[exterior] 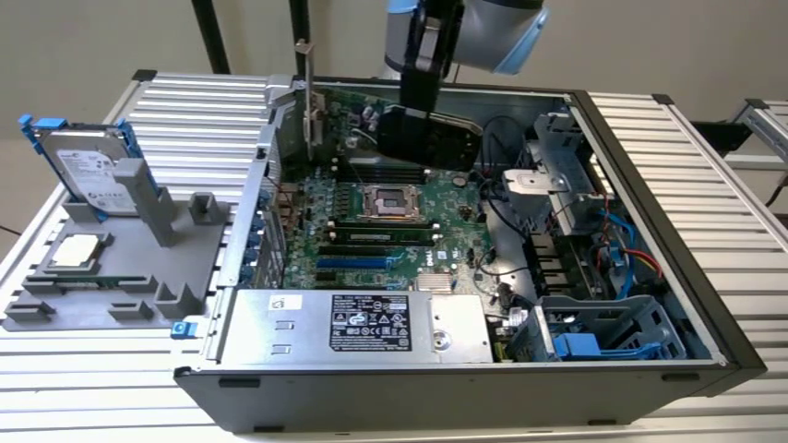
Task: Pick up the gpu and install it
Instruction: 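Insert the gpu into the slot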
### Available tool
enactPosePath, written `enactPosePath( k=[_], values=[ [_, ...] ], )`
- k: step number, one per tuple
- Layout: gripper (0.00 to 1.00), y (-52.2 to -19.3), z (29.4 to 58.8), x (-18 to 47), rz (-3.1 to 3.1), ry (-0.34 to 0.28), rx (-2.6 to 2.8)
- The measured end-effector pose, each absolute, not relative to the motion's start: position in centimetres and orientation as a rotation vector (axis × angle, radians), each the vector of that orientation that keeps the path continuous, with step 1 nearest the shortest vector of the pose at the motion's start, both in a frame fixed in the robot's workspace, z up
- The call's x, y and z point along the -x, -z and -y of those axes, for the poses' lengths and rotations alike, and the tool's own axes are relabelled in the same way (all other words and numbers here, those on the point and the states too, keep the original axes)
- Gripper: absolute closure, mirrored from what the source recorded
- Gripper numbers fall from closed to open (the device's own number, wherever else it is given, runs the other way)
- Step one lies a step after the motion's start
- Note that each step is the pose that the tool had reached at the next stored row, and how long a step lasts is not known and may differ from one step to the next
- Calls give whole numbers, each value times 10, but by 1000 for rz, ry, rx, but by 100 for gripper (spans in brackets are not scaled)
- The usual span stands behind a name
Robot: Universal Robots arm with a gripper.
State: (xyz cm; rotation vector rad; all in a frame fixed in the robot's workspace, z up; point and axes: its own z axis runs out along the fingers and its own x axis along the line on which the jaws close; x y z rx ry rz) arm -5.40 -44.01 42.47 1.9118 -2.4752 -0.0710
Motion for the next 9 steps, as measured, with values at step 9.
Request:
enactPosePath(
  k=[9],
  values=[
    [100, -425, 440, 54, 2397, 70, -2006]
  ],
)
